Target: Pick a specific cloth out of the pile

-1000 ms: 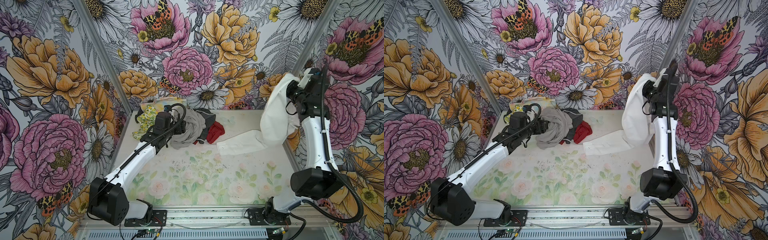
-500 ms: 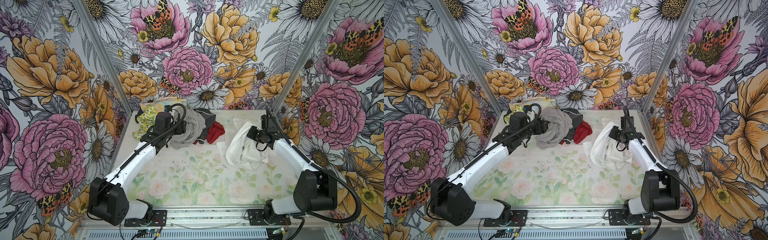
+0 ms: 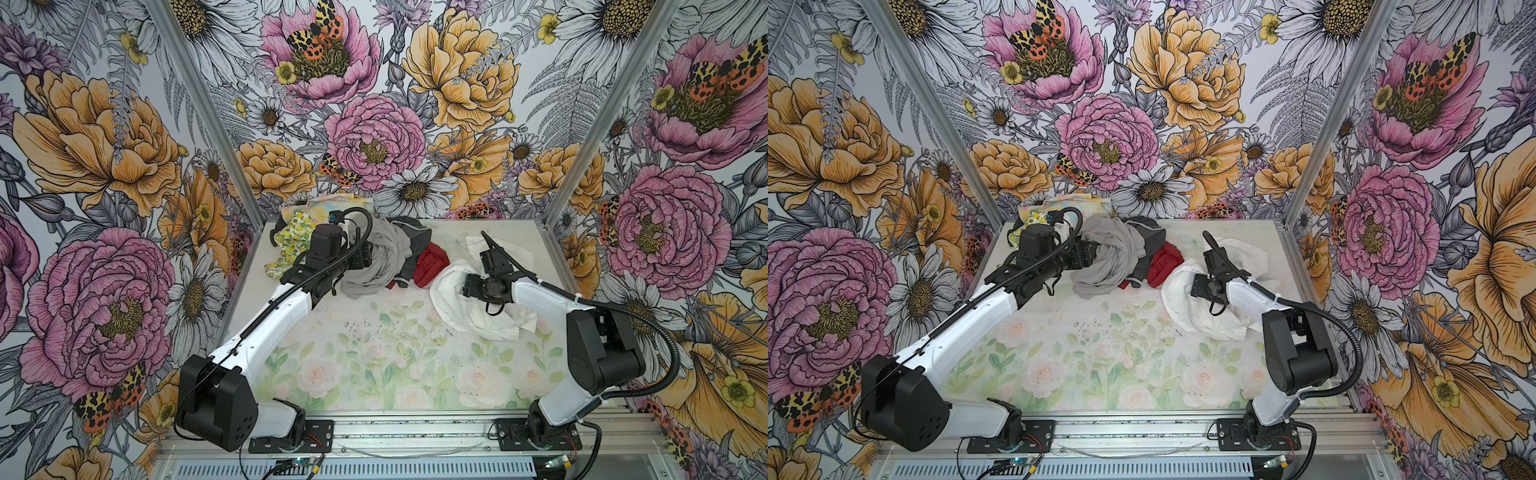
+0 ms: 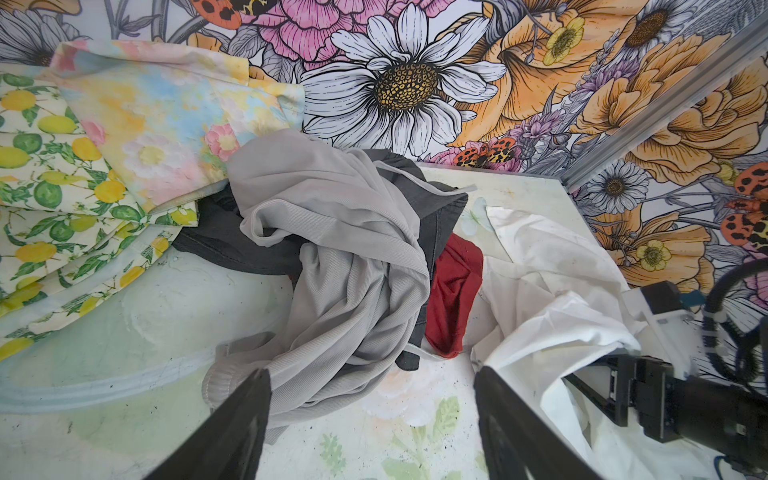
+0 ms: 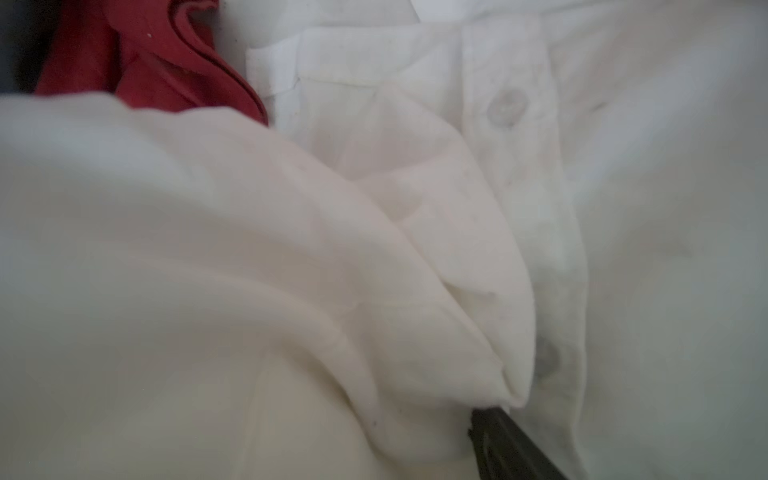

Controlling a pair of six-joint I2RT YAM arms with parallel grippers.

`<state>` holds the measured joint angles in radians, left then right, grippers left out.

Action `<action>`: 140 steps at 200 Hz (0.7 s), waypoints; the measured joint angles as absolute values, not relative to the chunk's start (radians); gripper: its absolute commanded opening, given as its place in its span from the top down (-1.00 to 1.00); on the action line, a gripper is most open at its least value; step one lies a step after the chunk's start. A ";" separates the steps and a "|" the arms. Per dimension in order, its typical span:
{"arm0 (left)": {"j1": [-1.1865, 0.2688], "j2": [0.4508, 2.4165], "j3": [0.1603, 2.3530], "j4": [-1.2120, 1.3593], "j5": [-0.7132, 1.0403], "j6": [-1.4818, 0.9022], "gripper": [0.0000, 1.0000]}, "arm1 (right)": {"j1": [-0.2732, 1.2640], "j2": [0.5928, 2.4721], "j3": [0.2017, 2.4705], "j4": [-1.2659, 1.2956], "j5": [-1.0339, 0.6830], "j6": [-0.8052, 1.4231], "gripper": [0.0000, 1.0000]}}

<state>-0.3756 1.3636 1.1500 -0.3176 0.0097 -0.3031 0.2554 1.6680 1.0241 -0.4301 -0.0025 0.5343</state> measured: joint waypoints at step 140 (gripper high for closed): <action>-0.375 1.364 1.150 -0.318 0.010 -0.303 -0.57 | 0.336 1.836 1.114 -0.506 0.162 0.529 1.00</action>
<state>-0.3748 1.3636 1.1500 -0.3180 0.0105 -0.3031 0.3355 1.8359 1.1141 -0.5060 0.1623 0.5289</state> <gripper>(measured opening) 0.783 0.061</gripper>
